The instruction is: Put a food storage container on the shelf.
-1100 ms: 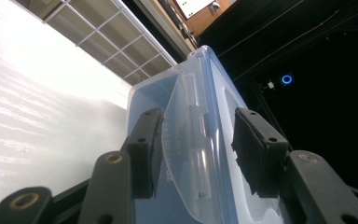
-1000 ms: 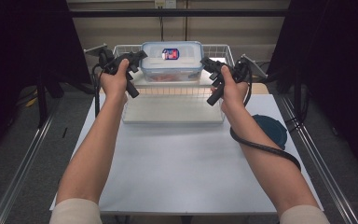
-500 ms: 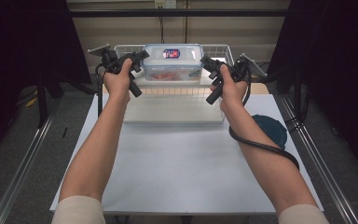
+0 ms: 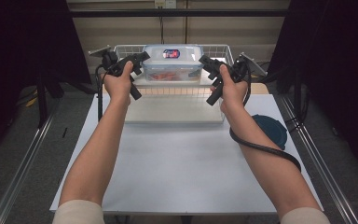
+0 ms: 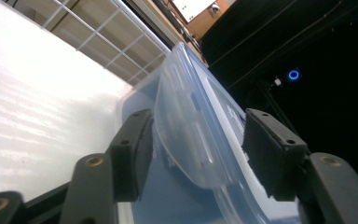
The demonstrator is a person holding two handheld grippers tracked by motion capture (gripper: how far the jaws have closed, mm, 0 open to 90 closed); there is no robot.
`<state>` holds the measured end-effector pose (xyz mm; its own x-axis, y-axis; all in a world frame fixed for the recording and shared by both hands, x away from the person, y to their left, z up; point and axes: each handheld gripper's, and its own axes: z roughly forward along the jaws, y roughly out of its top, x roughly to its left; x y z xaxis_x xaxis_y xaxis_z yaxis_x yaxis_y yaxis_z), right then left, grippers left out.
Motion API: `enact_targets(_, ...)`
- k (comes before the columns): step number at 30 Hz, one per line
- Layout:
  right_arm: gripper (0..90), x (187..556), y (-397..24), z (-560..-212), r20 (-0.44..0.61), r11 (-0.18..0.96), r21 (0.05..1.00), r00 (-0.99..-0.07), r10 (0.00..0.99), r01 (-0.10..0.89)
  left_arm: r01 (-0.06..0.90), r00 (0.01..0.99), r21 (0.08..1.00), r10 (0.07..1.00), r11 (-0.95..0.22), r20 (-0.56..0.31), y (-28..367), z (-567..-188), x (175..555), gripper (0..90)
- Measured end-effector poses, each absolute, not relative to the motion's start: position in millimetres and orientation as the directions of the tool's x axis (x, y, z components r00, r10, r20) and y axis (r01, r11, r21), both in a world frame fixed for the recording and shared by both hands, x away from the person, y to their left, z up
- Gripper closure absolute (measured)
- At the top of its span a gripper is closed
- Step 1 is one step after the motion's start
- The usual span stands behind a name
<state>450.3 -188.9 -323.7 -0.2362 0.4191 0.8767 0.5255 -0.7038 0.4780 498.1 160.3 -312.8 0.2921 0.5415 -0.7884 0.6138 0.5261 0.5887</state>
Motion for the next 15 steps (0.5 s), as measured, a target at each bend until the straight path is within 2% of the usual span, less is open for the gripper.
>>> enact_targets(5,47.1,444.0,-188.9,-324.2,0.874,-0.693,0.482,-0.242,0.421,0.536,0.603,0.295,0.596,0.546,0.530,-0.784,159.0,-311.2,490.0,35.1)
enact_targets(15,40.3,426.9,-192.3,-327.1,0.863,-0.684,0.504,-0.267,0.429,0.528,0.606,0.334,0.613,0.536,0.508,-0.775,160.5,-310.9,470.8,26.4)
